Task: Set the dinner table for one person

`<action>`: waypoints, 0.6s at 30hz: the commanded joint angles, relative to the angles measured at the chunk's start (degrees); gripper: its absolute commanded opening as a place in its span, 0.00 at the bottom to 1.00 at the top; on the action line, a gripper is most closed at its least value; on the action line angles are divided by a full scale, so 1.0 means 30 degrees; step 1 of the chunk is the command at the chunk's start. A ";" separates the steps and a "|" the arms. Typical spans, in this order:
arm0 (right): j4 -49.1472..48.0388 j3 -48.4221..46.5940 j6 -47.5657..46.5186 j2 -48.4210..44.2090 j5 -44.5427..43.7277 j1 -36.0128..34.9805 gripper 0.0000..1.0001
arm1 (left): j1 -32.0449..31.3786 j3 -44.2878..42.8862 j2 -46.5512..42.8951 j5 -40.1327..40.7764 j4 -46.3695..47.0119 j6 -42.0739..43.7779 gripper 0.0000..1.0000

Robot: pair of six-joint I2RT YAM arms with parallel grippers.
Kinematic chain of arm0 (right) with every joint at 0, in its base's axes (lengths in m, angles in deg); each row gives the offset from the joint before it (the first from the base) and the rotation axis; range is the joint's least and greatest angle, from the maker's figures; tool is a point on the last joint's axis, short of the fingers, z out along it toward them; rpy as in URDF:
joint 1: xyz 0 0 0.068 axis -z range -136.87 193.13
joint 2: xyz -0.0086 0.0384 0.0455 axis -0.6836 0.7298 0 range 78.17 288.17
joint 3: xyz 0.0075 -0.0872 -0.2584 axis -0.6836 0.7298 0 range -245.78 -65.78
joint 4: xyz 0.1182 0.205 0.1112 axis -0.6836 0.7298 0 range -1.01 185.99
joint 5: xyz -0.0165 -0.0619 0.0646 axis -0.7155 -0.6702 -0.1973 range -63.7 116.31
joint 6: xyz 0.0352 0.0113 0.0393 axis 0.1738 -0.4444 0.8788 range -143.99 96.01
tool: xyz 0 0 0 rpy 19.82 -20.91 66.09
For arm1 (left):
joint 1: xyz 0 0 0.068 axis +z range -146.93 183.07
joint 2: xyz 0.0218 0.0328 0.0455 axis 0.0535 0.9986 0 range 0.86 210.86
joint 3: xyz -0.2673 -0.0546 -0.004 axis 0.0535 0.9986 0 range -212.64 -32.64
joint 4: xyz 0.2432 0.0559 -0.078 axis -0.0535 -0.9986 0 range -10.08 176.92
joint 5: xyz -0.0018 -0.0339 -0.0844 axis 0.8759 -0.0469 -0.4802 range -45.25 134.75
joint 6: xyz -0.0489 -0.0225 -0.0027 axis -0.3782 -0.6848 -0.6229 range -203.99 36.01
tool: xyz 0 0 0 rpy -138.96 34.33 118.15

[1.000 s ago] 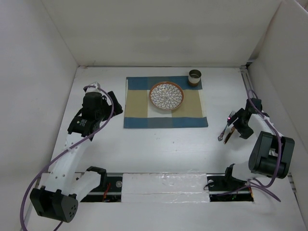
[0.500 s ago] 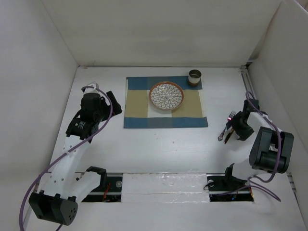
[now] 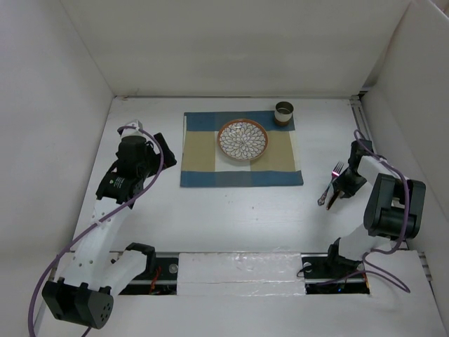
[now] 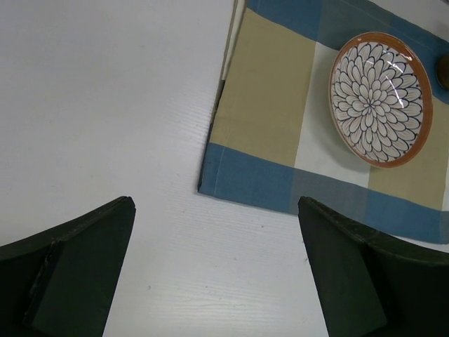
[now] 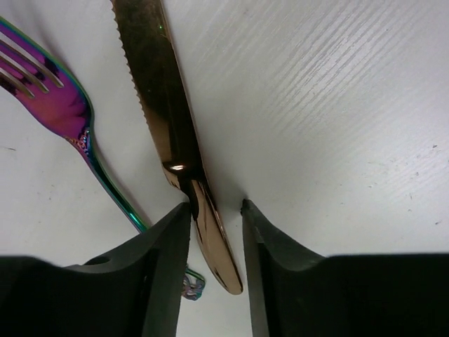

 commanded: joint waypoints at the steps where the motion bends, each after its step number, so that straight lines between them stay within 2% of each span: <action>1: -0.0335 0.0045 0.0414 0.0816 -0.0819 -0.0269 0.39 | -0.0004 -0.0311 -0.0336 0.0367 0.0035 0.0235 1.00; 4: -0.0335 0.0045 0.0414 0.0816 -0.0819 -0.0269 0.25 | -0.0004 -0.0311 -0.0336 0.0367 0.0035 0.0235 1.00; 7: -0.0335 0.0045 0.0414 0.0816 -0.0819 -0.0269 0.06 | -0.0004 -0.0311 -0.0336 0.0367 0.0035 0.0235 1.00; 9: -0.0335 -0.0131 0.0414 0.0816 -0.0819 -0.0269 0.00 | -0.0004 -0.0311 -0.0336 0.0367 0.0035 0.0235 1.00; 14: -0.0335 -0.0131 0.0413 0.0816 -0.1022 -0.0269 0.00 | -0.0004 -0.0311 -0.0336 0.0367 0.0035 0.0235 1.00; 18: -0.0045 0.0221 0.1057 -0.1081 -0.1725 0.0083 0.00 | -0.0004 -0.0311 -0.0336 0.0367 0.0035 0.0235 1.00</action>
